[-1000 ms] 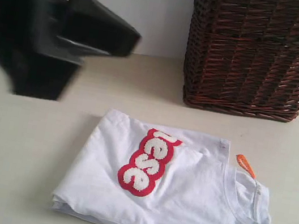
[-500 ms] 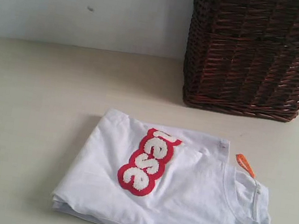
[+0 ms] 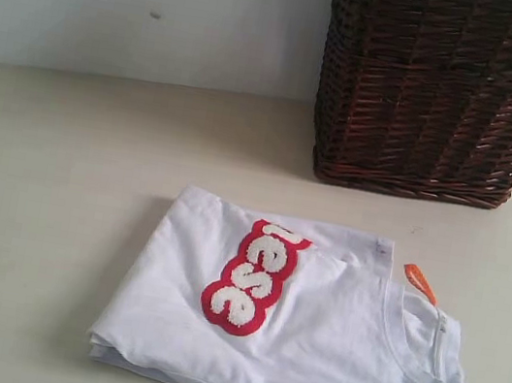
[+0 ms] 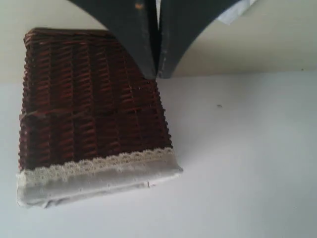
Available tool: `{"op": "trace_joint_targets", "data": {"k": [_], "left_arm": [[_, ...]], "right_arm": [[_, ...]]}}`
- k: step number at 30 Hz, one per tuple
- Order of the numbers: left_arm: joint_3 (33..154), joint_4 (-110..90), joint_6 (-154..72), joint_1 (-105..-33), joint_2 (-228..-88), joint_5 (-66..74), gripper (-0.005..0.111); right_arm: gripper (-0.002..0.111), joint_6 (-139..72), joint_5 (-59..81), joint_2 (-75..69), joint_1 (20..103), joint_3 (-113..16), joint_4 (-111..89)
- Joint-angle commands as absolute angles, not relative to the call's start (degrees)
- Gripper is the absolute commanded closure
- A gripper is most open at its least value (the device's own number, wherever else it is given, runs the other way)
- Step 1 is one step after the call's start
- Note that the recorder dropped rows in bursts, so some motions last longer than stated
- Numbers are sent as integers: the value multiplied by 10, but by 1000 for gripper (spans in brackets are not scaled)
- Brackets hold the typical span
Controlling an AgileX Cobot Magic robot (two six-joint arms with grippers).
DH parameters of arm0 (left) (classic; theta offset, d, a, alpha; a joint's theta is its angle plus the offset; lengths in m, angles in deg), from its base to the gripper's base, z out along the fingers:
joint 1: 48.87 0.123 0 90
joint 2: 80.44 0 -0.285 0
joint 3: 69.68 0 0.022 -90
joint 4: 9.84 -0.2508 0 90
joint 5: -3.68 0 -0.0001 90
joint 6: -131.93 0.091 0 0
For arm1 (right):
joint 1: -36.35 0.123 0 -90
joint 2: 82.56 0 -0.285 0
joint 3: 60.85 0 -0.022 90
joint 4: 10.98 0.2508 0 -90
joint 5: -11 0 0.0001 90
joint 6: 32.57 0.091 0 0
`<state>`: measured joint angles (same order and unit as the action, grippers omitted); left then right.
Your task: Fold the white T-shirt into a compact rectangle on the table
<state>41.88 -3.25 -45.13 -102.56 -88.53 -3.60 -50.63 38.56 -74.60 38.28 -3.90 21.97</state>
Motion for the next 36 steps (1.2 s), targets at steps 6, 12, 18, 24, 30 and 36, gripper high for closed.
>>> {"op": "trace_joint_targets", "data": {"k": [6, 12, 18, 24, 30, 36], "left_arm": [[331, 3, -560, -1025, -885, -37, 107], [331, 5, -560, -1025, -885, -86, 107], [331, 5, -560, -1025, -885, -86, 107], [331, 5, -559, -1025, -885, -86, 107], [331, -7, -536, -1025, -885, -88, 107], [331, -35, -442, -1003, -882, -121, 107]], "right_arm": [[108, -502, 347, -748, 383, 6, 279], [108, -439, 349, -748, 383, 6, 281], [108, -424, 349, -748, 383, 6, 278], [108, -424, 349, -748, 383, 6, 278], [108, -424, 349, -748, 383, 6, 278], [108, -424, 349, -748, 383, 6, 278]]}}
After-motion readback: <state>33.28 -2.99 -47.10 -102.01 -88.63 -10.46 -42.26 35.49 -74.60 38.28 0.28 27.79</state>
